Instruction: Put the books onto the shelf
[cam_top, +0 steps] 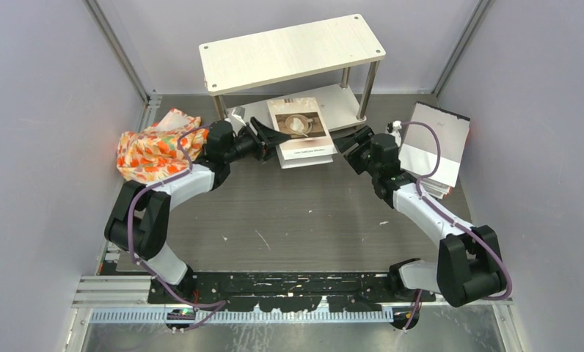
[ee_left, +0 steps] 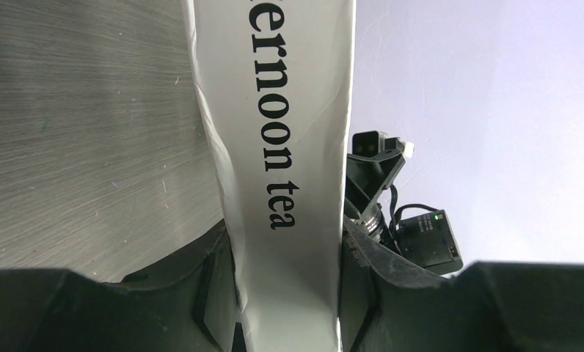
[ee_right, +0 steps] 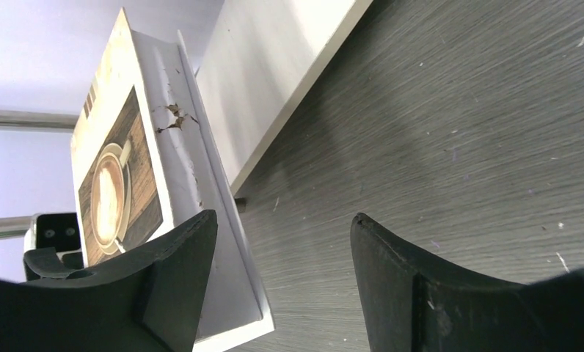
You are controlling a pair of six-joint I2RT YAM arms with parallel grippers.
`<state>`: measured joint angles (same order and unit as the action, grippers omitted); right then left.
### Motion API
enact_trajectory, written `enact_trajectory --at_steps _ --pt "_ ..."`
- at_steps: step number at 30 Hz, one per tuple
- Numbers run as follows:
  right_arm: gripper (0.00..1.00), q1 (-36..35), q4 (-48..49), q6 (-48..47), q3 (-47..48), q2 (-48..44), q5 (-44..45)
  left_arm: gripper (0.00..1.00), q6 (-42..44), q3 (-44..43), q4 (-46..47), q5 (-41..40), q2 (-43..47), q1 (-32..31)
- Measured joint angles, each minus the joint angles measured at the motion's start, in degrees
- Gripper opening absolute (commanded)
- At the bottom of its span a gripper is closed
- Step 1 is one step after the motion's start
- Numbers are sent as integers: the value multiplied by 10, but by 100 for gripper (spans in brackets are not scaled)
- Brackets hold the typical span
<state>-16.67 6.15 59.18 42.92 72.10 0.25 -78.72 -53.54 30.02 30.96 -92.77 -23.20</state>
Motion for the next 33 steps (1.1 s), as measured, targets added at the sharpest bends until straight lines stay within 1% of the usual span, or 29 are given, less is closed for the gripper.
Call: enact_trajectory --at_steps 7,14,26,33 --pt "76 0 58 25 -10 5 -16 33 -4 7 6 -10 0 1" --pt "78 3 77 40 -23 -6 -30 33 -4 21 7 -18 0 2" --pt "79 3 141 80 -49 3 -75 33 -19 21 54 -2 0 3" --pt "79 3 191 107 -59 23 -99 33 -23 14 71 15 -17 -2"
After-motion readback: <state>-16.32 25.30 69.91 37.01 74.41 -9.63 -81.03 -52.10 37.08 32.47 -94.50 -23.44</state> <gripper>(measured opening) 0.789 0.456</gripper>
